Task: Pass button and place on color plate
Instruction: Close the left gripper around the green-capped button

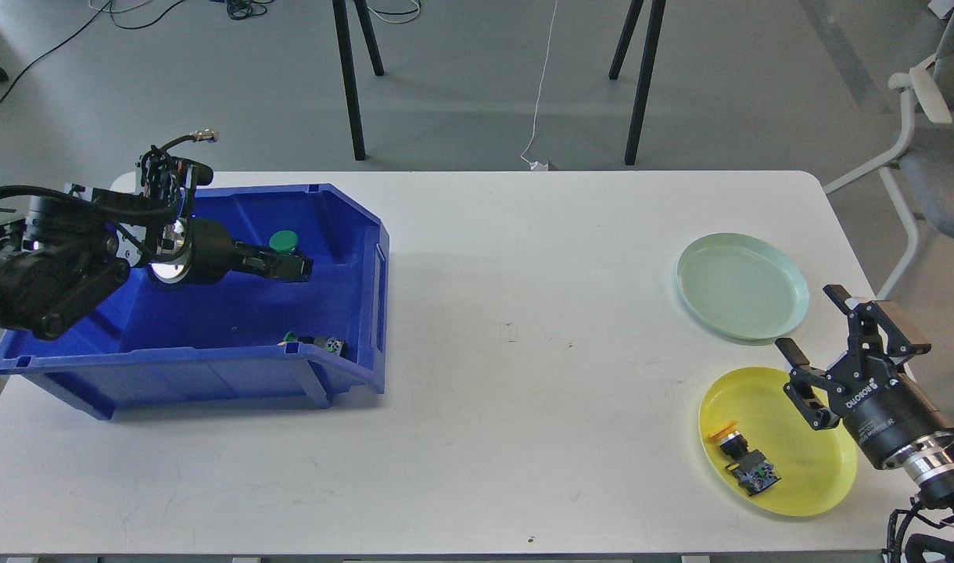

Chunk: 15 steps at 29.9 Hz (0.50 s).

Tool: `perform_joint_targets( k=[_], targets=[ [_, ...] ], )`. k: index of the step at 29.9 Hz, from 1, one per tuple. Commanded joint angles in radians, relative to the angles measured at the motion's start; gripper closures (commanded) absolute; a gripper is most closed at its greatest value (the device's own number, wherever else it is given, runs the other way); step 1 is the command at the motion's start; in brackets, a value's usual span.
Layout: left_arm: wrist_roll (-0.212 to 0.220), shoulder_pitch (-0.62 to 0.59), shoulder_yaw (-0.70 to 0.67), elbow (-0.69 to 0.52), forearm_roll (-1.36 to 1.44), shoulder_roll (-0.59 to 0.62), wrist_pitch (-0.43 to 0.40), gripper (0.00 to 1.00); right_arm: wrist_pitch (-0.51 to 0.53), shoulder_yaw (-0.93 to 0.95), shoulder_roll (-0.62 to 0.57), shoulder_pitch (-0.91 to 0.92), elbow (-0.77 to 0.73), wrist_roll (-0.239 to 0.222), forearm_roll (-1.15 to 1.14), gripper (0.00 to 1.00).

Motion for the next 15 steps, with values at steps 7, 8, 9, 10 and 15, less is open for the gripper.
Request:
perform_joint_targets(
  k=[7, 8, 9, 10, 15],
  targets=[
    [0.000, 0.000, 0.001, 0.045, 0.001, -0.016, 0.000, 0.21, 0.006, 0.000, 0.000, -0.006, -0.003, 0.000, 0.000, 0.09],
    [0.000, 0.000, 0.001, 0.048, 0.001, -0.016, 0.000, 0.21, 0.006, 0.001, 0.000, -0.004, -0.005, 0.000, 0.000, 0.09],
    [0.000, 0.000, 0.001, 0.052, 0.001, -0.016, 0.000, 0.19, 0.008, 0.001, 0.000, -0.004, -0.006, 0.000, 0.000, 0.09],
    [0.000, 0.000, 0.000, 0.060, -0.001, -0.017, 0.000, 0.17, 0.008, 0.001, 0.000, -0.004, -0.006, 0.000, 0.000, 0.09],
    [0.000, -0.002, 0.000, 0.103, -0.002, -0.048, 0.000, 0.11, 0.023, 0.001, 0.000, -0.006, -0.006, 0.000, 0.000, 0.09]
  ],
)
